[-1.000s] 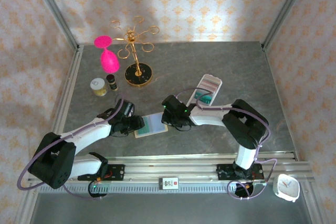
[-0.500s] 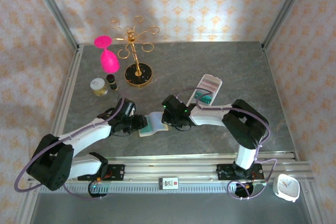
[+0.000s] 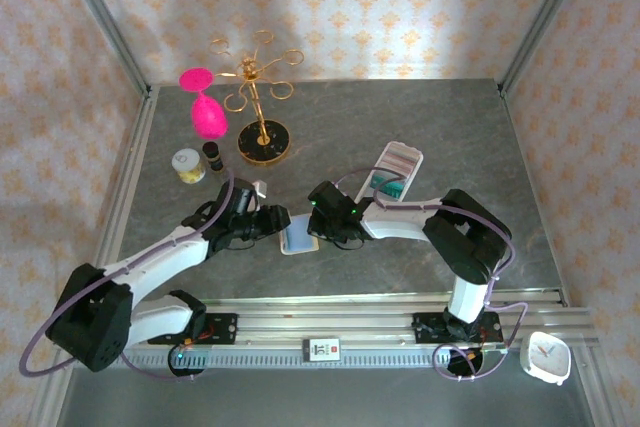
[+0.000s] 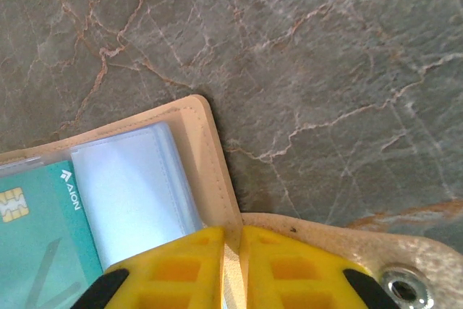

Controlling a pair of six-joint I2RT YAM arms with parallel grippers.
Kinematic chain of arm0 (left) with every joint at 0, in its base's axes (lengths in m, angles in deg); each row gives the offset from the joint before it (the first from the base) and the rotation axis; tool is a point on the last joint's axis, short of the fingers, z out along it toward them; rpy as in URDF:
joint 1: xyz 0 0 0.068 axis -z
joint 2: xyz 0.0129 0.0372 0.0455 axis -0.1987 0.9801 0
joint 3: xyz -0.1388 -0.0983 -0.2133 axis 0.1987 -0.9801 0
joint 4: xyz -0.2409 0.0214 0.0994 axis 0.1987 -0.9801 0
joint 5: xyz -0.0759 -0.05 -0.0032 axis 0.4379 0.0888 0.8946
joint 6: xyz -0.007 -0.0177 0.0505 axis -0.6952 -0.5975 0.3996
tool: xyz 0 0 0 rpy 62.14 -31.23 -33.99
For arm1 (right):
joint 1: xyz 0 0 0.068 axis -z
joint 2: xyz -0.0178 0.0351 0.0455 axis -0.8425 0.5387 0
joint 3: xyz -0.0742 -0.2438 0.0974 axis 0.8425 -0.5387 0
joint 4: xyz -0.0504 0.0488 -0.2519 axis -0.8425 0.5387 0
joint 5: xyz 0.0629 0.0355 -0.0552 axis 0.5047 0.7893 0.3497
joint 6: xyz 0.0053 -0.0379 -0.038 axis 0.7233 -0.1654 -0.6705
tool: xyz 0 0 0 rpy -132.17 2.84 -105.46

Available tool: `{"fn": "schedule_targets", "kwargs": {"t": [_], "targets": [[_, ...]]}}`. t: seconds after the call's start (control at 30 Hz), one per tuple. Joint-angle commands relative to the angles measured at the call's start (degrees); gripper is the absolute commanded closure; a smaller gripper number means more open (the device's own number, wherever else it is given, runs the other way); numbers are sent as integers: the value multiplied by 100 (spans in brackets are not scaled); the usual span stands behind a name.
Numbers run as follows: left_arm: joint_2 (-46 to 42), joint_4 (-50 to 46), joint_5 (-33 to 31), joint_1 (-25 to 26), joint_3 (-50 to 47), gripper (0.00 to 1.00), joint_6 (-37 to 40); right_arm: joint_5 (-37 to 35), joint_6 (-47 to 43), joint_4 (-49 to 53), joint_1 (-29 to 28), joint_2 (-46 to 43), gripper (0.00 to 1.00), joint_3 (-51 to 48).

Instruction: Put the credit cards into the card holder

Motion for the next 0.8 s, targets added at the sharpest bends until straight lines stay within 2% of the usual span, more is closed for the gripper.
{"fn": "schedule_targets", "kwargs": {"t": [0.0, 0.17, 0.27, 0.5, 0.77], "targets": [[224, 618, 387, 94, -34, 58, -196, 13, 46, 133, -39, 94, 84, -84], [576, 1028, 390, 232, -18, 58, -362, -154, 93, 224, -39, -141, 83, -31], [874, 1242, 365, 256, -120, 58, -406, -383, 122, 279, -39, -440, 78, -29], [1363, 1666, 302, 254, -381, 63, -502, -746, 104, 953, -38, -958, 76, -61], [1523, 1703, 268, 253, -392, 76, -488, -953, 79, 1159, -5, -1235, 75, -248]]}}
